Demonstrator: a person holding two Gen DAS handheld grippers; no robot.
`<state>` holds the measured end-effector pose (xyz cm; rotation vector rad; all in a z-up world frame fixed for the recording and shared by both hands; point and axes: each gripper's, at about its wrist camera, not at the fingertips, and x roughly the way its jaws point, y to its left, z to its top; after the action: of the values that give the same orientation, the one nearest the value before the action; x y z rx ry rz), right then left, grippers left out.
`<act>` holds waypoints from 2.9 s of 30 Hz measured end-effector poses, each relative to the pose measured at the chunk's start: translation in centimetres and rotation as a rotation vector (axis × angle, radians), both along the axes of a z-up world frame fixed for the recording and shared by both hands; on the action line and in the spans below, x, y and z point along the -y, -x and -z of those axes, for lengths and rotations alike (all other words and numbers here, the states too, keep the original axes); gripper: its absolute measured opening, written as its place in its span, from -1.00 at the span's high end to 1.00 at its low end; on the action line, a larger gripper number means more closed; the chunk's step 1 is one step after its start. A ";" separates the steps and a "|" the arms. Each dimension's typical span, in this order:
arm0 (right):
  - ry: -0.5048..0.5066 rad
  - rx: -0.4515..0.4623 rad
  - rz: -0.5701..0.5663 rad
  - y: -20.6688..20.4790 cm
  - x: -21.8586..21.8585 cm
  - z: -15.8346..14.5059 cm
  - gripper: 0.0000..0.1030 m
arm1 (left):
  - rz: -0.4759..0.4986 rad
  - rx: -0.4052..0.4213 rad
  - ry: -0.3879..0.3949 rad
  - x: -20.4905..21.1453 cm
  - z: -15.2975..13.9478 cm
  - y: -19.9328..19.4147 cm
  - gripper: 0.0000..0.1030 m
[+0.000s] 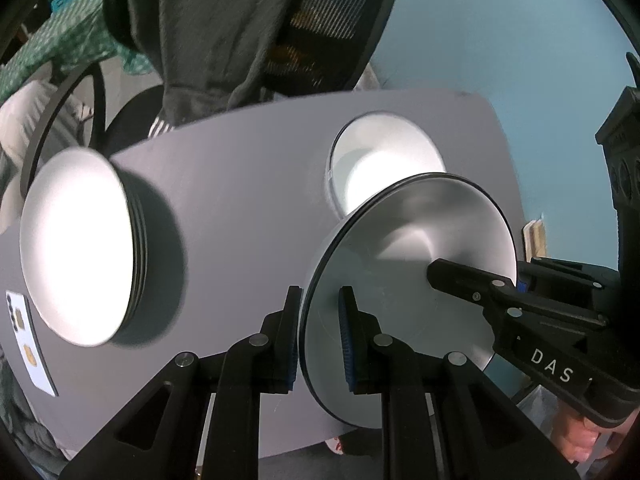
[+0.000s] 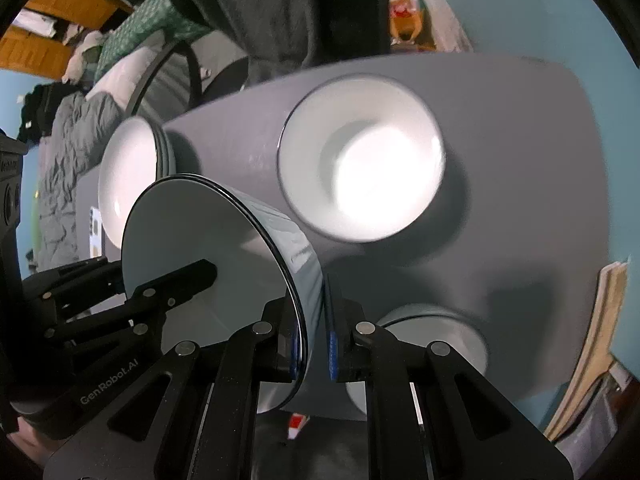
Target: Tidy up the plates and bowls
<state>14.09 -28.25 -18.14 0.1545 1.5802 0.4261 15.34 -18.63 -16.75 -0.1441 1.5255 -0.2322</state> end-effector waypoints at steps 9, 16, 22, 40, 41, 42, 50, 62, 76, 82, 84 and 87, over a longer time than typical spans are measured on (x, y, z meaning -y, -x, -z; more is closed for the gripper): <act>0.001 0.007 0.037 -3.1 0.5 0.8 0.79 | 0.030 0.011 -0.018 1.8 1.0 -3.8 0.66; -0.005 -0.028 0.050 -5.2 2.4 2.1 0.79 | 0.033 -0.019 -0.041 2.6 3.2 -5.9 0.66; -0.002 -0.044 0.062 -6.5 3.3 2.9 0.80 | 0.041 -0.027 -0.065 3.4 3.6 -6.4 0.66; 0.034 -0.114 0.037 -7.3 3.5 4.4 0.78 | 0.102 -0.059 -0.137 4.1 5.0 -6.9 0.63; 0.032 -0.118 0.038 -7.4 3.5 4.3 0.76 | 0.104 -0.057 -0.140 4.1 5.0 -6.8 0.63; 0.027 -0.125 0.040 -7.4 3.6 4.2 0.73 | 0.105 -0.057 -0.141 4.2 5.0 -6.8 0.63; -0.002 -0.140 0.055 -7.1 3.9 3.5 0.54 | 0.088 -0.034 -0.124 4.0 4.4 -6.8 0.50; 0.044 -0.114 0.071 -7.0 4.5 2.9 0.31 | 0.094 -0.023 -0.115 4.2 3.6 -6.4 0.45; 0.051 -0.031 0.111 -2.6 8.1 1.4 -0.02 | 0.066 0.018 -0.035 3.6 1.2 -1.5 -0.04; 0.047 -0.032 0.137 0.5 9.8 2.5 -0.07 | 0.085 -0.020 0.010 4.4 2.3 1.1 -0.04; 0.057 -0.040 0.139 1.6 10.0 3.1 -0.07 | 0.091 -0.037 0.025 4.9 2.8 1.8 -0.04; 0.053 -0.052 0.149 2.6 10.2 3.8 -0.07 | 0.105 -0.055 0.038 5.6 3.5 2.6 -0.04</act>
<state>11.45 -38.46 -21.99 0.2421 1.6170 0.2658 12.73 -24.19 -20.30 -0.1014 1.5857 -0.3434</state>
